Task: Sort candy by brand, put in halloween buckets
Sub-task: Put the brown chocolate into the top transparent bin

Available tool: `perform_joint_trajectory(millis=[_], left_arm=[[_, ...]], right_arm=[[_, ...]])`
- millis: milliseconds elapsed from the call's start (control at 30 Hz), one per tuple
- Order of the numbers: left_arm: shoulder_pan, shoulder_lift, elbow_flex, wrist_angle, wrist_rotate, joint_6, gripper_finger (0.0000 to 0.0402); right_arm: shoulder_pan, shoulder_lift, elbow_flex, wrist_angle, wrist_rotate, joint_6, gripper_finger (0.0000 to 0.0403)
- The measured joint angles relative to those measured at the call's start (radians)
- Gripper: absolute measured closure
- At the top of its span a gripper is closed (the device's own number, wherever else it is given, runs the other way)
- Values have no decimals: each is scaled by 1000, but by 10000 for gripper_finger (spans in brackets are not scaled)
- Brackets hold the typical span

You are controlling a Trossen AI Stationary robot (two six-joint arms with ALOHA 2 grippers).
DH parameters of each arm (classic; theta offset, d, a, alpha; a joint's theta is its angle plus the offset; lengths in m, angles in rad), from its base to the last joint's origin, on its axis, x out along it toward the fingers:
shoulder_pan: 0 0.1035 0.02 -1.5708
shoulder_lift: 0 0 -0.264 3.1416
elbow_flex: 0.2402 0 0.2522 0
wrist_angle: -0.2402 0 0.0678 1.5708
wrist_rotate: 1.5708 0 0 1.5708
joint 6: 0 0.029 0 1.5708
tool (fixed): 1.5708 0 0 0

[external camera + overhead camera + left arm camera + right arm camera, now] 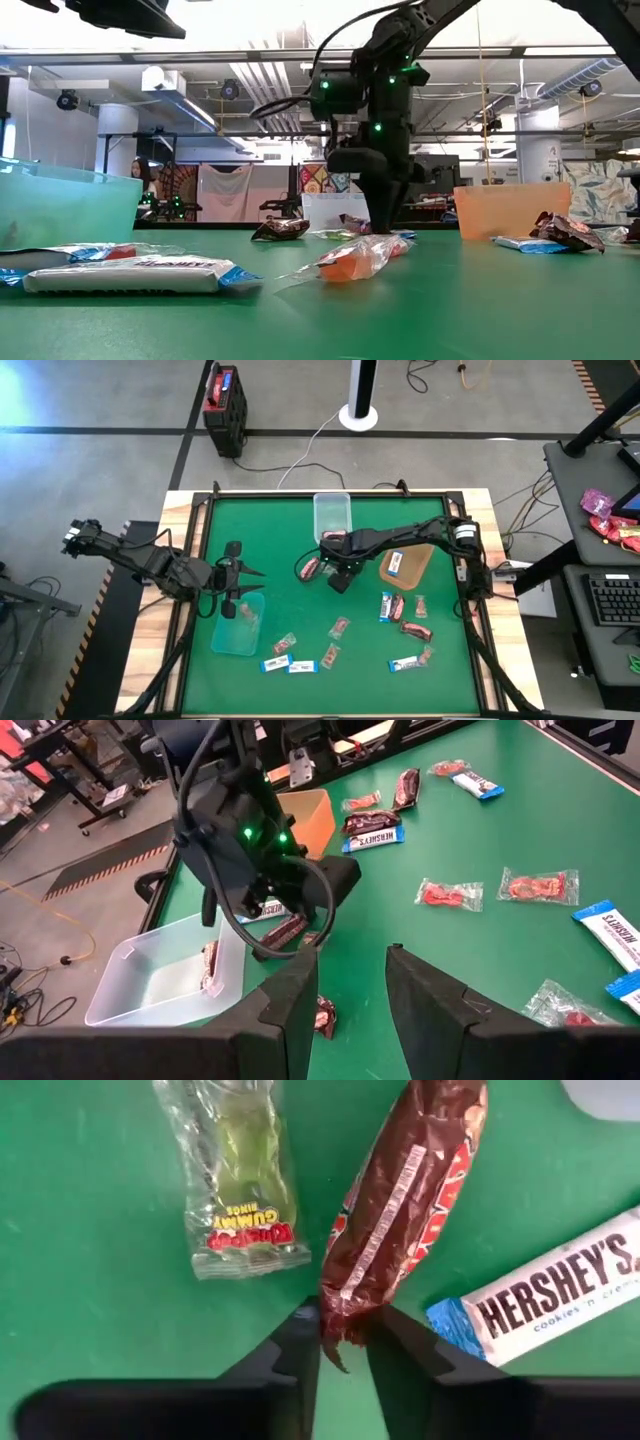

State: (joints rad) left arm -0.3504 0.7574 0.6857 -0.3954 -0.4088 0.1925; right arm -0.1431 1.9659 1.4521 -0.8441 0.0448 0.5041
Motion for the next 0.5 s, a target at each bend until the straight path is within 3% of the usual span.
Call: perform_joint_trajectory(millis=[133, 400, 500], left_arm=[[0, 0, 0, 0, 0, 0, 297], [0, 0, 0, 0, 0, 0, 297], [0, 0, 0, 1, 0, 2, 297]], right_arm=[[5, -32, 0, 3, 3, -1, 386], [1, -198, 28, -11, 11, -35, 394], [-29, -243, 63, -10, 84, -86, 394]])
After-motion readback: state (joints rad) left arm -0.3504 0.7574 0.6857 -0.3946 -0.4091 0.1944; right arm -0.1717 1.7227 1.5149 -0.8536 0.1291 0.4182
